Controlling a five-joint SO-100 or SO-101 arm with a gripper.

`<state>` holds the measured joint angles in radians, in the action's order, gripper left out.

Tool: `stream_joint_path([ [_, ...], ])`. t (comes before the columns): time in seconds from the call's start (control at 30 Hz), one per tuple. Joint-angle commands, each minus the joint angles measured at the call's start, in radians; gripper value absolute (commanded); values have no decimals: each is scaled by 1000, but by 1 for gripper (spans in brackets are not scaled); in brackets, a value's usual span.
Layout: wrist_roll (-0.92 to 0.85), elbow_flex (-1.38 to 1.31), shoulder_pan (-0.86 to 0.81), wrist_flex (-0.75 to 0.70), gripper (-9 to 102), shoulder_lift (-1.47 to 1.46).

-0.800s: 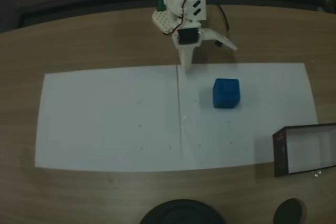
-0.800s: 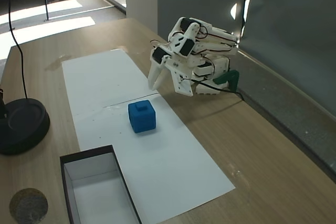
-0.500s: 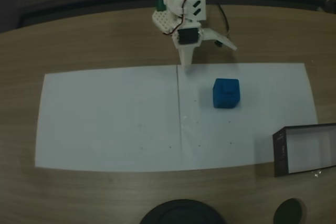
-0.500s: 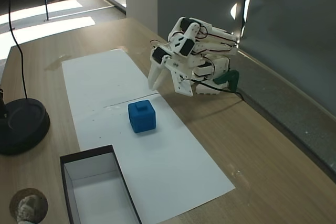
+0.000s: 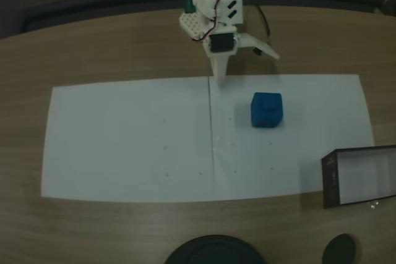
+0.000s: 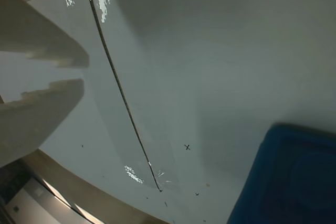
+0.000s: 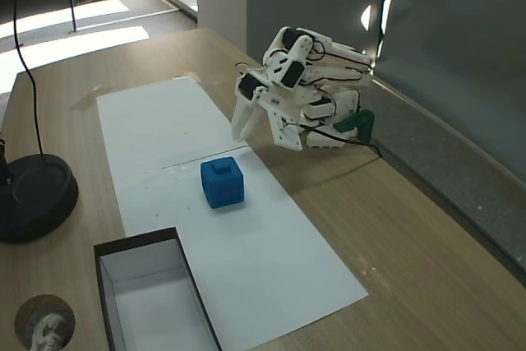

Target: Grab a blue square and put it in the box.

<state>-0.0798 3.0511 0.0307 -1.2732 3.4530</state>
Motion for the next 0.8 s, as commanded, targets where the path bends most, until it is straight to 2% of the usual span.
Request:
stream_joint_path([
  [0.0, -3, -41, -8, 72, 2, 23],
  [0.23, -78, -201, 5, 158, 32, 6],
  [0.43, -64, -474, 84, 146, 32, -167],
  [0.67, -58, -859, 241, 32, 32, -828],
  [0.77, -57, -996, 279, 5, 37, -1086],
])
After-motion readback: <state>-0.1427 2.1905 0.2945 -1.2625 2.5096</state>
